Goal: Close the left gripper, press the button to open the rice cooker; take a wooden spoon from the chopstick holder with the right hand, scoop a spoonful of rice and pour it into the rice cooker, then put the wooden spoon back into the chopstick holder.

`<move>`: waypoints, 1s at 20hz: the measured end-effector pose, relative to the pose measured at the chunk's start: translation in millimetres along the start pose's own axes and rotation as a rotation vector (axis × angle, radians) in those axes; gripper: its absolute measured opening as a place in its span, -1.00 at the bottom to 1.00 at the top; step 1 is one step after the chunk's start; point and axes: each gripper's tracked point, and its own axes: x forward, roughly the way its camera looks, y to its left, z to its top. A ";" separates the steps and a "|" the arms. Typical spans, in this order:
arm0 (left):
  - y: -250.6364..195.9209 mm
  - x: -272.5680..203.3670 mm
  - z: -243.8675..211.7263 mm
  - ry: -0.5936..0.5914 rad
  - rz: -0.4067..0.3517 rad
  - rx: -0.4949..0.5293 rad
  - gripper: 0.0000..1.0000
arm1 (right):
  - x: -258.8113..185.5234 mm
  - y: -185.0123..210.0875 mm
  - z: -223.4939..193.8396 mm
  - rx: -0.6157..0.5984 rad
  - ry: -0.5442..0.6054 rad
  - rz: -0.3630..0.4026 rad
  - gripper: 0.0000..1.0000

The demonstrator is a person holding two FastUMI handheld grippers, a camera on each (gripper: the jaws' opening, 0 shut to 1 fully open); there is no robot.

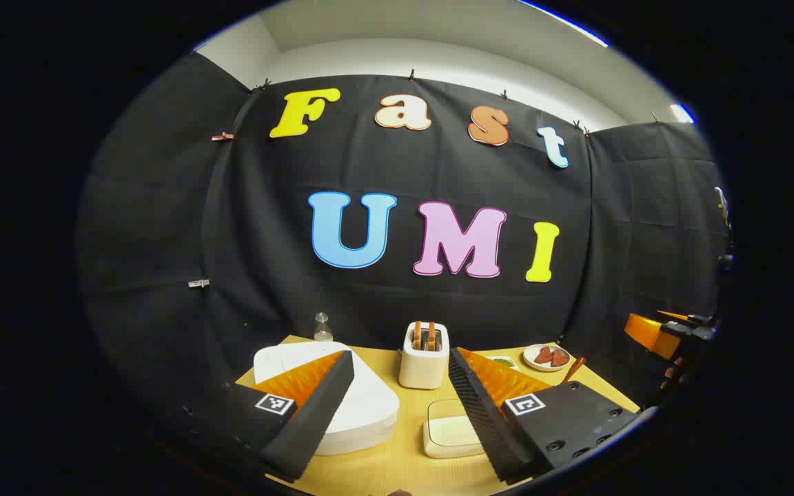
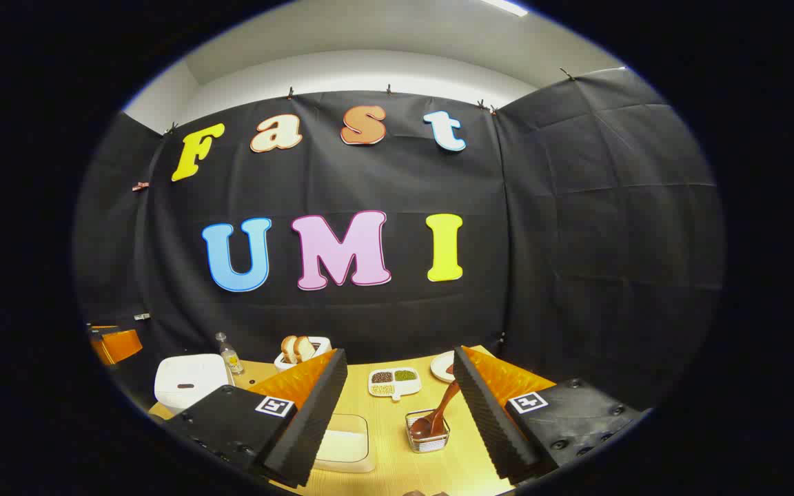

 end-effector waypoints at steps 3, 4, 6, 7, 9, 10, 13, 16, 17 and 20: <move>-0.8 2.8 4.7 -0.012 0.002 0.011 0.92 | 4.6 0.1 8.2 -0.032 -0.024 0.018 0.94; -1.3 2.4 2.8 -0.009 0.000 0.017 0.92 | 5.6 1.1 8.8 -0.034 -0.024 0.027 0.94; -2.6 3.0 4.1 -0.009 0.003 0.024 0.92 | 7.0 6.0 13.7 -0.035 -0.031 0.044 1.00; -4.0 3.1 4.8 -0.007 0.001 0.021 0.92 | 8.2 7.0 18.0 -0.037 -0.038 0.048 0.94; -6.3 2.1 2.6 -0.001 -0.004 0.008 0.91 | 9.0 8.4 22.6 -0.037 -0.050 0.059 0.93; -6.0 4.2 0.4 0.005 0.000 0.005 0.91 | 8.8 9.3 23.1 -0.038 -0.051 0.064 0.94; -3.0 3.3 -3.6 0.015 0.010 -0.001 0.92 | 9.8 9.6 19.8 -0.039 -0.042 0.073 0.94; 0.0 4.8 -6.7 0.022 0.022 -0.008 0.92 | 8.4 9.0 15.0 -0.038 -0.030 0.079 0.94; 2.1 5.0 -6.5 0.021 0.027 -0.008 0.92 | 7.9 8.7 14.5 -0.037 -0.028 0.080 0.94; 8.8 6.2 -8.5 0.025 0.050 -0.014 0.92 | 7.3 5.7 12.4 -0.032 -0.023 0.080 0.94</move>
